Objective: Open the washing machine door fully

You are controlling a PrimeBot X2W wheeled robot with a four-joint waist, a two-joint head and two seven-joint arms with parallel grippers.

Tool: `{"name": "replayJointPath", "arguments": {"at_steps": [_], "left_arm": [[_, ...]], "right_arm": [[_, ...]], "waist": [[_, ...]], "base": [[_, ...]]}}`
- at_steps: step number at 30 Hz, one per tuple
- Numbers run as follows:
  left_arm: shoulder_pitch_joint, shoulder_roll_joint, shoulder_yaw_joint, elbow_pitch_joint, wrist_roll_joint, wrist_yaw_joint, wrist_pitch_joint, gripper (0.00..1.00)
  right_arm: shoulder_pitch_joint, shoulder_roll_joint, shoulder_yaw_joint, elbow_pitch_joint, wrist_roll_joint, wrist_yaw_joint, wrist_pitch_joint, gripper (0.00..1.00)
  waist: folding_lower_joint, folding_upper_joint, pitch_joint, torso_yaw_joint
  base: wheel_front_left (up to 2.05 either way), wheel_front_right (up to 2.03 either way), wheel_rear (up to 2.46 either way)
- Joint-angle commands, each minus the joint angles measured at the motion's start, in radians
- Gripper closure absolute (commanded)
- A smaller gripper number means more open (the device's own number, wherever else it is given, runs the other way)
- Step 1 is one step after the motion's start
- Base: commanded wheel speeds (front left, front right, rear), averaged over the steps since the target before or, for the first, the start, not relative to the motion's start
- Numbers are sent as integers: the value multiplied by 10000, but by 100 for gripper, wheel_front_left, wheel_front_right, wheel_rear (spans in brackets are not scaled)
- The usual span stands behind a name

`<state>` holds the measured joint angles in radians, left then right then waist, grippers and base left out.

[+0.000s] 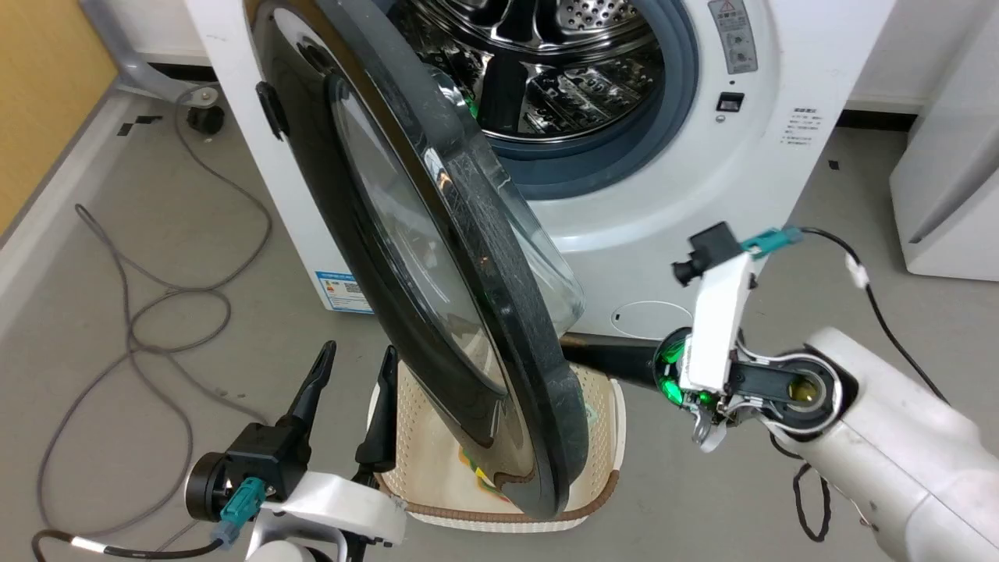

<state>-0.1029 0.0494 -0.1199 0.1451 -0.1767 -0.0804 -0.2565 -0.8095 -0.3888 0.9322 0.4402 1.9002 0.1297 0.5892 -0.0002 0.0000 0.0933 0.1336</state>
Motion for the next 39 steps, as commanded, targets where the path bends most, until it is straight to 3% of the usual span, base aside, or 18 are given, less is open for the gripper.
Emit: {"name": "replayJointPath", "arguments": {"at_steps": [1,2,3,4,7,16,20,22,25,31,34,39], "left_arm": [[28,9,25,-1,-22,88,-53,0],[45,9,46,-4,-26,104,-53,0],[55,9,53,-4,-32,112,-53,0],[68,9,54,8,-37,117,-53,0],[130,9,117,33,-35,137,-53,0],[560,25,436,231,156,102,-53,0],[721,48,552,350,227,52,-53,0],[819,51,630,373,256,56,-53,0],[917,70,773,420,271,43,-53,0],[948,96,981,461,334,7,-53,0],[897,94,1030,470,369,-15,-53,0],[831,84,1089,458,405,-35,-53,0]], "right_arm": [[314,-94,-145,-111,17,10,-398,100],[438,-113,-300,-162,-9,10,-814,69],[576,-149,-486,-238,-80,10,-1300,45],[746,-180,-706,-313,-175,10,-1870,0],[1422,-194,-1447,-518,-396,10,-3711,0],[3933,-491,-2439,-923,-1506,10,-7814,0],[4873,-551,-2989,-690,-2716,10,-8480,0],[5308,-281,-4178,-410,-3861,10,-8499,0],[6039,456,-6092,-303,-6524,10,-8504,0],[7469,2517,-9259,-1709,-12215,10,-8507,0],[7993,3145,-10056,-2851,-14534,10,-8507,0],[8620,3369,-10105,-4128,-17404,10,-8357,0]], "waist": [[2,0,-8,-60],[2,0,-12,-108],[2,0,-21,-136],[2,0,-55,-160],[2,0,-139,-298],[2,0,-508,-809],[2,0,-666,-932],[2,0,-731,-1021],[2,0,-798,-1101],[2,0,-801,-1135],[2,0,-750,-1107],[2,0,-676,-1067]], "base": [[0,0,0],[0,0,0],[0,0,0],[0,0,0],[0,0,0],[0,0,0],[0,0,0],[0,0,0],[0,0,0],[0,0,0],[0,0,0],[0,0,0]]}}
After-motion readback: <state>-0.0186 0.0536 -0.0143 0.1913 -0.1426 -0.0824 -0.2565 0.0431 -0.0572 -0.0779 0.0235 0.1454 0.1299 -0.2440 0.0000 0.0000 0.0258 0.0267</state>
